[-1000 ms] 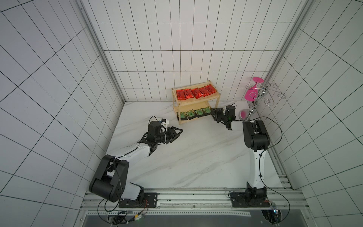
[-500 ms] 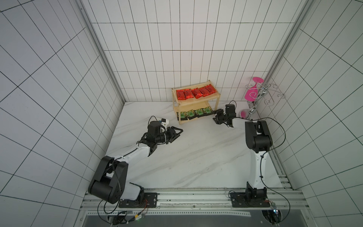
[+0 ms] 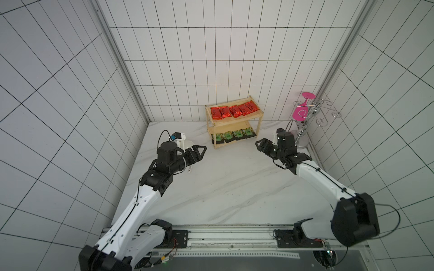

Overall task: Place the tea bags on the shelf by color
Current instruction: Reset both arms

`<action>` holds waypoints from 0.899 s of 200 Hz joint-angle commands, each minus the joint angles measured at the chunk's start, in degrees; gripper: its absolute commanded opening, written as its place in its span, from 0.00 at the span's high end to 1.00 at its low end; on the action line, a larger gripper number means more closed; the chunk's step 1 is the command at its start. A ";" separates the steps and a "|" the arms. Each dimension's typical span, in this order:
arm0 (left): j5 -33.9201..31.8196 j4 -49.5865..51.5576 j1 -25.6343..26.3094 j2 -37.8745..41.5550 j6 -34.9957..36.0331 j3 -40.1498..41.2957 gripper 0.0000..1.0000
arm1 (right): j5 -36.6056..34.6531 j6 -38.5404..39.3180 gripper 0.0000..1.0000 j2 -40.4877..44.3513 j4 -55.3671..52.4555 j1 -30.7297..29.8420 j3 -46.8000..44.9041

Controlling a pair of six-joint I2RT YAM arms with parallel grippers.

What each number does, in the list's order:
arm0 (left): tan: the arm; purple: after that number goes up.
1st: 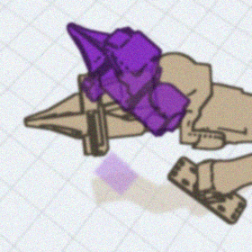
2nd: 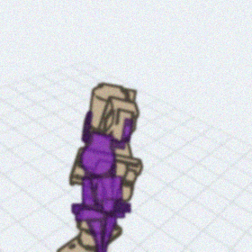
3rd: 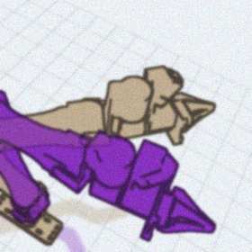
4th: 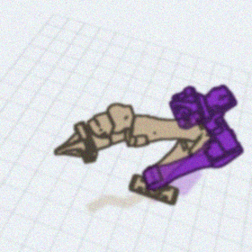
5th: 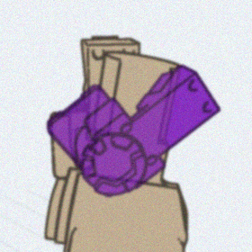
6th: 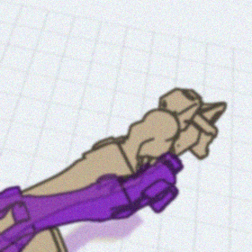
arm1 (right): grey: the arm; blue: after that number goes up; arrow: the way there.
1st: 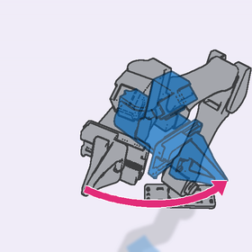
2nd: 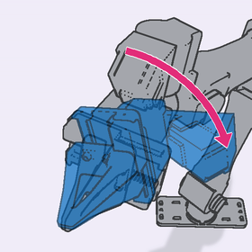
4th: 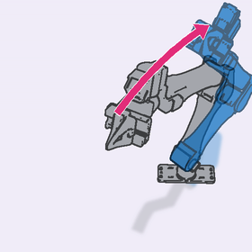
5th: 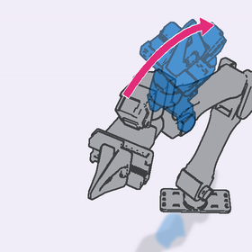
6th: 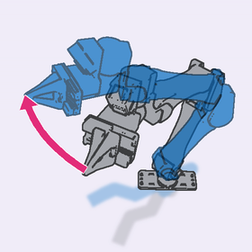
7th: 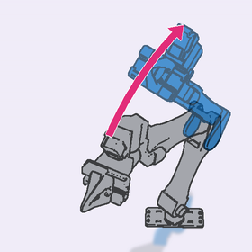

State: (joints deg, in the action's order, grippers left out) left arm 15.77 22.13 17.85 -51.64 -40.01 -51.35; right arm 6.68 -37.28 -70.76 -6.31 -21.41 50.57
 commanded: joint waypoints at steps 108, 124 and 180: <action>-36.06 -37.42 -7.46 1.44 33.82 31.67 0.01 | -33.63 37.83 0.09 6.88 33.84 10.77 -28.33; -34.36 -40.75 -9.92 -6.94 36.37 30.71 0.01 | -31.14 38.16 0.09 4.67 42.65 12.12 -31.79; -28.58 -56.51 -12.44 -26.03 39.37 27.41 0.01 | -21.86 36.95 0.11 -6.79 56.00 17.19 -32.34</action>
State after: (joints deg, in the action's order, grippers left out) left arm -16.40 -23.92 6.00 -73.78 -4.08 -21.15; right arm -20.69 0.30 -74.41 43.33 -6.00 16.69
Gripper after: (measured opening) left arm 0.982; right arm 0.886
